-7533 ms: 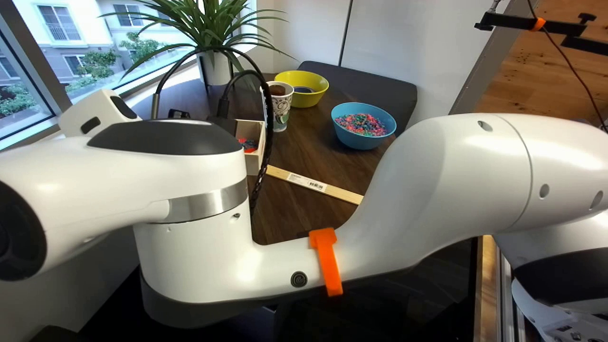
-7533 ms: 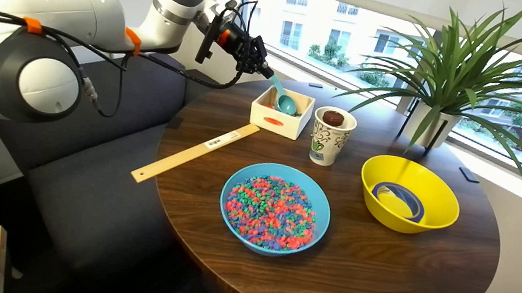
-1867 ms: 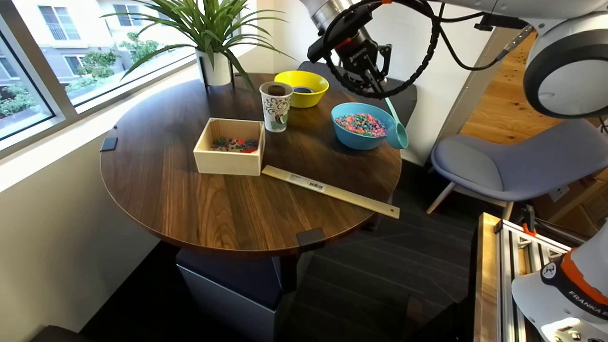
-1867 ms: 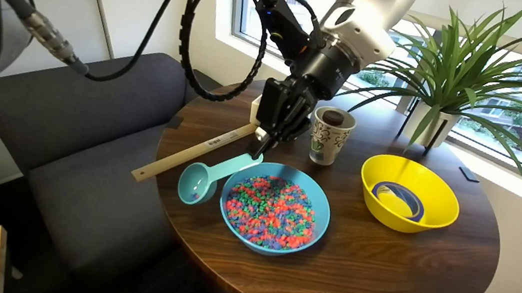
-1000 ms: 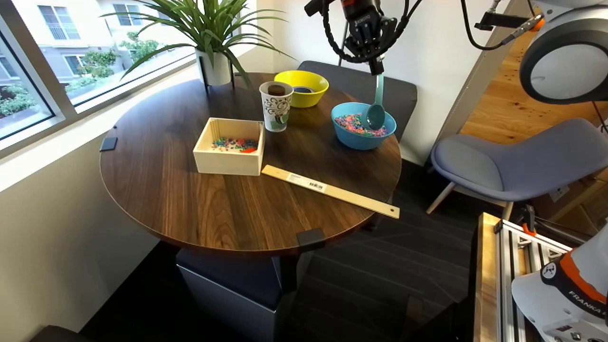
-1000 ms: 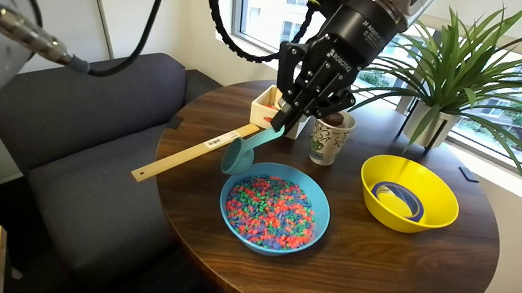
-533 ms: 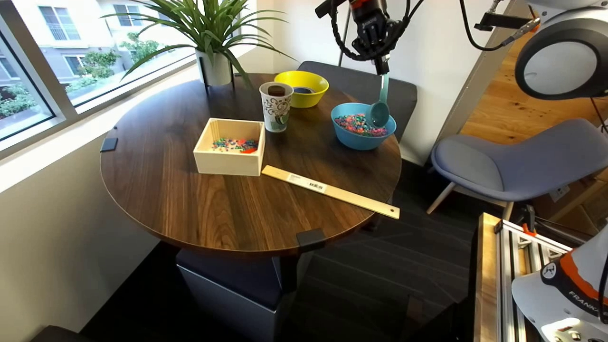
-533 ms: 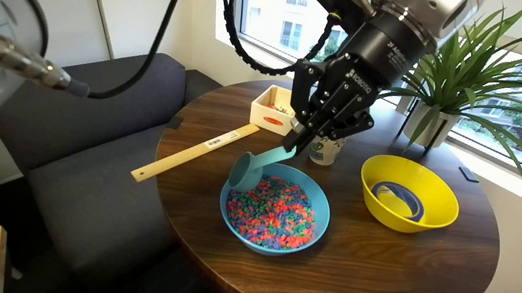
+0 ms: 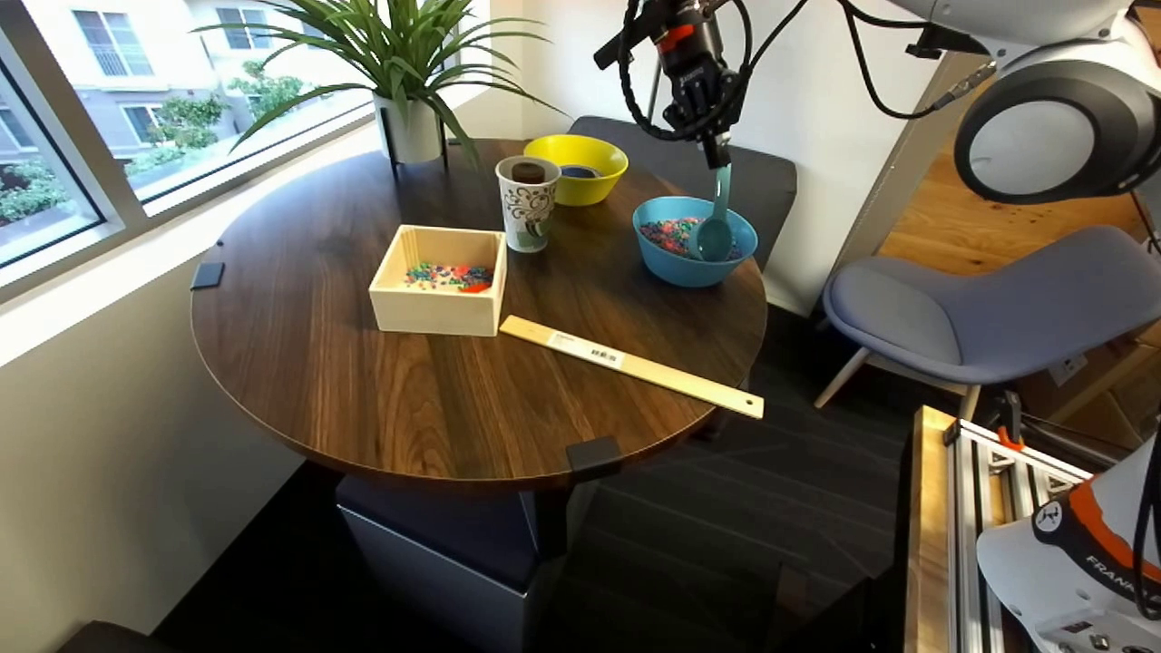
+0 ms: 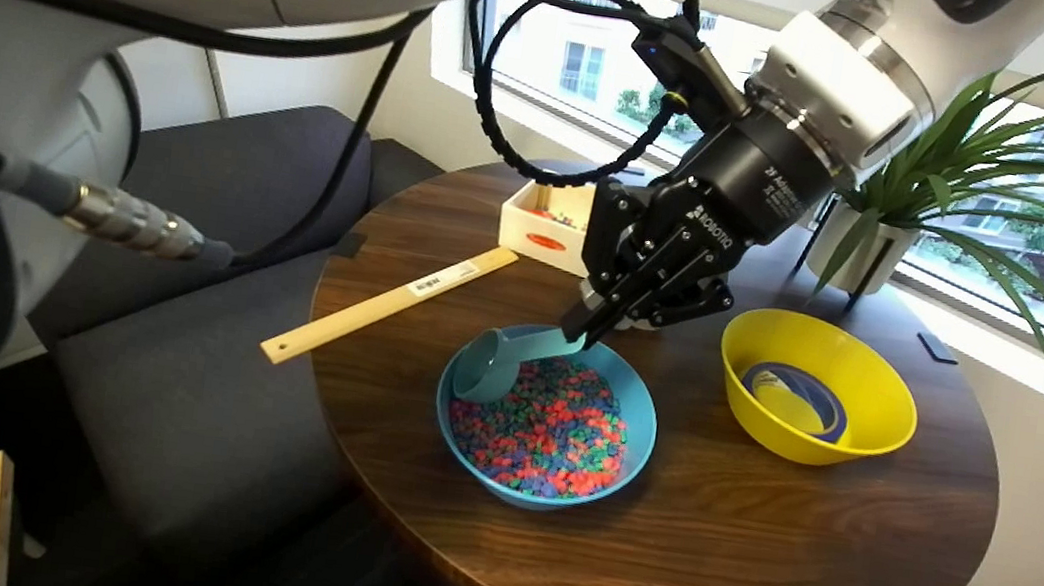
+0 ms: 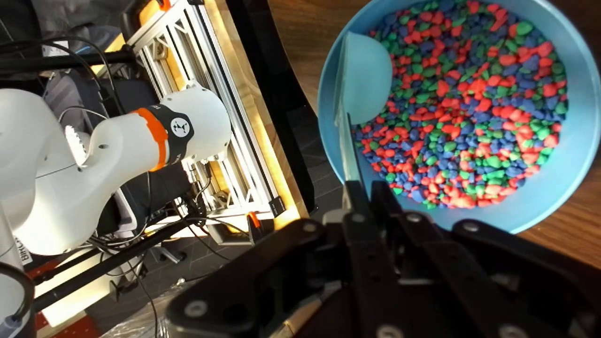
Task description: Put the scooper in the bowl
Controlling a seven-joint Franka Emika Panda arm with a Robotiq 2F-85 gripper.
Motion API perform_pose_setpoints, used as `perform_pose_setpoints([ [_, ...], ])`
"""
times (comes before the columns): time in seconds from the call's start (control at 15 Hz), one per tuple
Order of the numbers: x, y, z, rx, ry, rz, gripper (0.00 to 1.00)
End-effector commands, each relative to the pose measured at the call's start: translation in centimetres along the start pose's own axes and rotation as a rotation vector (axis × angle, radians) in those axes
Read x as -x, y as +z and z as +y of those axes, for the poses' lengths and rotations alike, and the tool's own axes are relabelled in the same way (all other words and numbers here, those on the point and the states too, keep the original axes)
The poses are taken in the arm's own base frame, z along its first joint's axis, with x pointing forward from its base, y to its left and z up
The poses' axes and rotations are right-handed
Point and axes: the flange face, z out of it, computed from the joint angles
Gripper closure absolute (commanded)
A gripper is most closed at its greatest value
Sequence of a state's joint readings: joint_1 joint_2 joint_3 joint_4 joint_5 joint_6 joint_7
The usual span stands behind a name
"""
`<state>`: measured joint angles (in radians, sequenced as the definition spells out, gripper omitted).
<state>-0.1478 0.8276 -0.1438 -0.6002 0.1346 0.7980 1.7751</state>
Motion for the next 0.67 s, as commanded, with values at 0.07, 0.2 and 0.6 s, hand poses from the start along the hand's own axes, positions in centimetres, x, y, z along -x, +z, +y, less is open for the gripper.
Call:
perform_pose_setpoints([
  [0.07, -0.2, -0.1, -1.3, -0.032, 0.071, -0.052, 0.98],
  [0.2, -0.6, -0.1, -1.7, -0.038, 0.106, -0.057, 0.98],
  [0.6, -2.0, 0.0, -3.0, -0.062, 0.224, -0.079, 0.66],
])
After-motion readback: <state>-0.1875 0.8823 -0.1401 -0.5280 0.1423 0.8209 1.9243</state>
